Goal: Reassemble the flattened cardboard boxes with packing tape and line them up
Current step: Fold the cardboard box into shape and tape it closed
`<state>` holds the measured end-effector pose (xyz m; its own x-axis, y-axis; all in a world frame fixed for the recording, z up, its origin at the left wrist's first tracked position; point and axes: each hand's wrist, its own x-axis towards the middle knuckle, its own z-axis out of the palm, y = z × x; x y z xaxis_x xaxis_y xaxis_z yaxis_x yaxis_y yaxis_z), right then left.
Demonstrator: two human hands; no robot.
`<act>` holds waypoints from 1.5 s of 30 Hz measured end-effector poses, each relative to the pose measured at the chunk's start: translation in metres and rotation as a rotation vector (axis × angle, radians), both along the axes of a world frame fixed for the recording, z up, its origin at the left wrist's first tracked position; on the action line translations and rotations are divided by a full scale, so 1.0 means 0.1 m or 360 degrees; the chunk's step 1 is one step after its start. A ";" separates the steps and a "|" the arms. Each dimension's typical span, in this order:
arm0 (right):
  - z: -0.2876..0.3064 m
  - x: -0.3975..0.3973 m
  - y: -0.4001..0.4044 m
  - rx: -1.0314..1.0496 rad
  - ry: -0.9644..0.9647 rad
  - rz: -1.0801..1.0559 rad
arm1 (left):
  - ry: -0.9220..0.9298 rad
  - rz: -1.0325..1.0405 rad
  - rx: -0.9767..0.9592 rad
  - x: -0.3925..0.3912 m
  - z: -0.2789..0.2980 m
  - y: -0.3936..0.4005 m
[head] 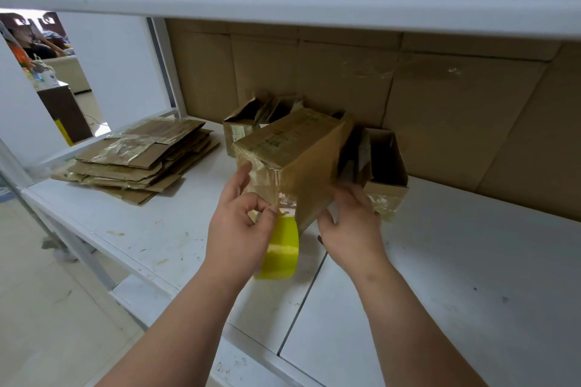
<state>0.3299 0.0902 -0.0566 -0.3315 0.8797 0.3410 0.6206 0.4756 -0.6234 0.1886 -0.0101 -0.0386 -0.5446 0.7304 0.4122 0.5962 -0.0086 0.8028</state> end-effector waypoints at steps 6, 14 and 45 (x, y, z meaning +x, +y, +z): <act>0.47 -0.24 0.13 0.0165 -0.0045 0.0437 | -0.0051 -0.0133 -0.0118 -0.05 0.04 0.03; 0.42 -0.39 0.31 0.0099 0.0071 0.0587 | -0.0524 -0.0316 0.0111 -0.18 -0.03 0.07; 0.44 -0.63 0.29 -0.0260 0.0396 -0.0031 | -0.0515 0.0088 0.0131 -0.78 0.09 -0.13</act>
